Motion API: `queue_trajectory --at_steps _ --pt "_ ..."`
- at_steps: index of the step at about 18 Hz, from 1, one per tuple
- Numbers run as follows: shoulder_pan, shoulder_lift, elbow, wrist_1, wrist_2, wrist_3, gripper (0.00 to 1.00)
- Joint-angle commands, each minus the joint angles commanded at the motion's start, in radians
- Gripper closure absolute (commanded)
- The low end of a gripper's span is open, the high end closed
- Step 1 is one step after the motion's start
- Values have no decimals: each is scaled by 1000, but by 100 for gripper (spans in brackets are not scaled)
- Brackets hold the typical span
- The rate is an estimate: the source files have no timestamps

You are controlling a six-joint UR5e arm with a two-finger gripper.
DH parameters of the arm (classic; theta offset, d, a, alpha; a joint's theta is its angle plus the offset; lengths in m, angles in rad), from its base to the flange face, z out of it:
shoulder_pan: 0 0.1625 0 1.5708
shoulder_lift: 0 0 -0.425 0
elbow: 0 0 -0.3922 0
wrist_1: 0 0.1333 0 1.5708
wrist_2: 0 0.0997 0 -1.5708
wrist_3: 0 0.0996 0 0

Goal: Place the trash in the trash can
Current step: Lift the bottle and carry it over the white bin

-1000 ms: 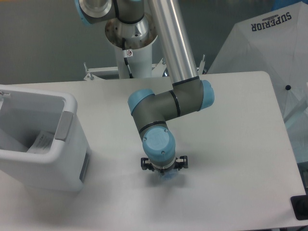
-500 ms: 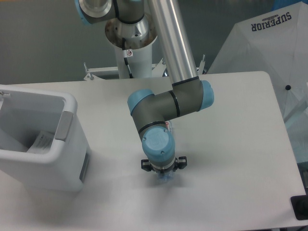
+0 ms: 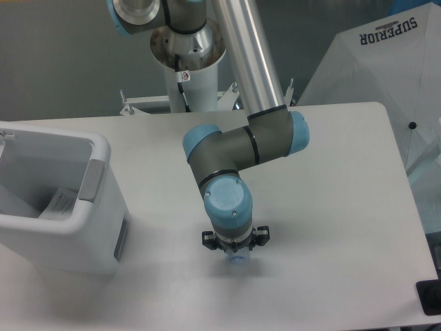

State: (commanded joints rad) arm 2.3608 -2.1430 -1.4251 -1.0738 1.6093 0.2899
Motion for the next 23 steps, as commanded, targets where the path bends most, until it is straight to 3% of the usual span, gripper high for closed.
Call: queue_trajectory --at_steps 9,18,23 --pt "43 92 92 2 -186 -37 40" --pt "54 202 221 5 -477 -51 40" --pt "48 253 226 75 -635 -51 40"
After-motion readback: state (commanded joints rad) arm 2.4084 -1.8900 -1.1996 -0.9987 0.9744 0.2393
